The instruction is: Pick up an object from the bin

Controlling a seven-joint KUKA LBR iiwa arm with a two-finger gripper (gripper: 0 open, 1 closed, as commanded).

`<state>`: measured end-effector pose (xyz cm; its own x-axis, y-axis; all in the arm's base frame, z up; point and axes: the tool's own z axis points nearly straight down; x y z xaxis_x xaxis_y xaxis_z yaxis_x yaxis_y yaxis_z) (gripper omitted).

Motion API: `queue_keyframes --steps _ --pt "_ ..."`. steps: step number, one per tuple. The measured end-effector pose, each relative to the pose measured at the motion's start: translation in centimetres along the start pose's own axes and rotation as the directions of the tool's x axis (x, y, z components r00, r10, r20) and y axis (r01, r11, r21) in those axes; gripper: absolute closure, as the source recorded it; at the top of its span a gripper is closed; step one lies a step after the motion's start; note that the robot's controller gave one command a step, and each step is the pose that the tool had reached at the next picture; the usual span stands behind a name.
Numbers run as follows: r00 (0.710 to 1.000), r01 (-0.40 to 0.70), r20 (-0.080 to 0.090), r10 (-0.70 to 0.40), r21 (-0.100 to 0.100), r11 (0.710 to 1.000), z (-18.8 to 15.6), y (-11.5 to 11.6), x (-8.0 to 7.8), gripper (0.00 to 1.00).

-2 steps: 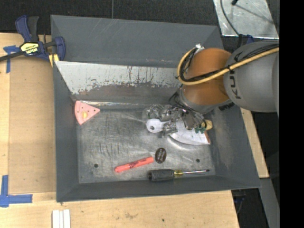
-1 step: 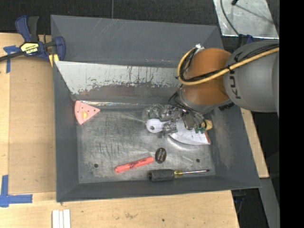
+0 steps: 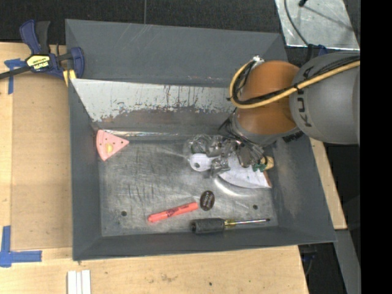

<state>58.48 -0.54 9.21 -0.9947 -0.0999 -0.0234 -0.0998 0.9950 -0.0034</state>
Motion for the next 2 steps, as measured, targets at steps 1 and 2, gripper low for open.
queue_keyframes --steps 1,2 --pt "1.000 0.000 -0.011 0.000 -0.001 1.000 -1.09 -0.01 0.14 1.00" --pt "1.000 0.000 -0.015 0.000 -0.002 1.000 -1.72 0.01 0.07 1.00"
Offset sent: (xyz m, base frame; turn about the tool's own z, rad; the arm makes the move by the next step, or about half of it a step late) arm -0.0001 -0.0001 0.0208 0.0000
